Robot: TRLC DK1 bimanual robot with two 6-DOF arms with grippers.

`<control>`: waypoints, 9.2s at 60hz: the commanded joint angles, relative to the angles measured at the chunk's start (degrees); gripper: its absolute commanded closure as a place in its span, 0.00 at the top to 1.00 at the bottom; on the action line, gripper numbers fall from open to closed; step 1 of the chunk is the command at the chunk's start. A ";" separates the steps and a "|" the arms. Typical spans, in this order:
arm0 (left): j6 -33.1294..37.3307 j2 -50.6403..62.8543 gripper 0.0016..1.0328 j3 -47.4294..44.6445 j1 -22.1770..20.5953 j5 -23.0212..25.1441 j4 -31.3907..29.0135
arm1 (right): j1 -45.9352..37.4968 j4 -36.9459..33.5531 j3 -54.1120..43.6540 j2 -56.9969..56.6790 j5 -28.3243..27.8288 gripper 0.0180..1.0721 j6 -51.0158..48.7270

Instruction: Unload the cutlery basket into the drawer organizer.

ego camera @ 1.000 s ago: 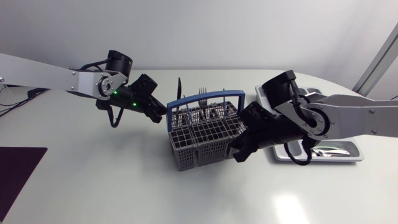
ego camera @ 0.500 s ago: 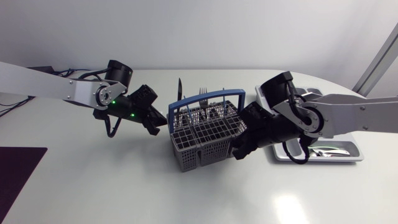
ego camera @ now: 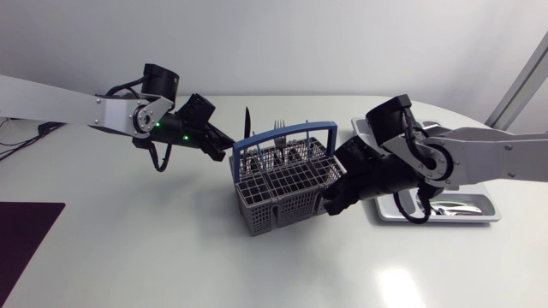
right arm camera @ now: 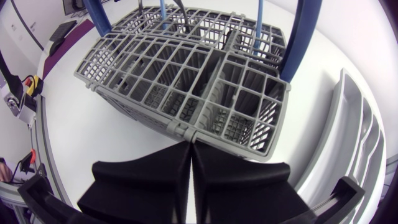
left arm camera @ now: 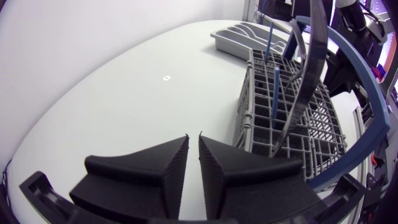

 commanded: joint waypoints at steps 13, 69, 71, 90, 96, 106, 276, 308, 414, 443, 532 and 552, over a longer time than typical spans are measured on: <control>6.64 -2.83 0.15 -5.20 -1.20 4.30 -6.21 | -1.31 0.94 1.84 2.00 0.71 0.06 1.62; 11.12 -22.25 0.15 -18.39 -11.48 5.71 -14.65 | 0.45 -0.73 16.79 9.74 1.76 0.06 3.29; 11.21 -23.75 0.15 -18.39 -8.93 5.79 -14.82 | -0.08 -1.00 15.82 8.24 1.76 0.06 2.94; 9.37 -21.20 0.15 -13.99 7.68 9.57 -9.55 | -3.50 -8.12 4.48 -11.62 0.62 0.06 -0.84; 5.67 -16.10 0.14 -11.71 8.03 9.57 -4.54 | -3.50 -10.31 0.79 -16.81 -0.35 0.06 -1.28; 4.00 -7.05 0.14 -6.61 6.62 9.57 -0.94 | -3.42 -12.33 -4.22 -22.34 -1.05 0.06 -1.45; 6.64 -33.15 0.15 -25.77 -1.11 5.62 -5.33 | -3.33 5.77 -10.81 -24.28 -3.60 0.47 -9.10; 5.94 -37.55 0.15 -29.37 -4.98 3.95 -4.19 | 2.12 14.82 -9.58 -13.91 -0.61 0.47 -8.31; 6.03 -38.51 0.15 -30.87 -5.15 2.72 -3.22 | 5.55 16.23 -3.96 -11.97 6.25 0.06 -6.81; 5.85 -38.87 0.15 -30.78 -5.86 1.40 -3.22 | 6.69 5.16 2.11 -21.90 5.28 0.06 -4.53; 6.29 -41.50 0.15 -30.87 -10.25 -3.52 -3.31 | -45.95 -13.30 23.29 1.56 -1.40 0.06 -17.19; 7.26 -41.94 0.15 -31.04 -10.25 -4.67 -3.31 | -49.47 -14.27 31.90 12.20 0.80 0.05 -17.54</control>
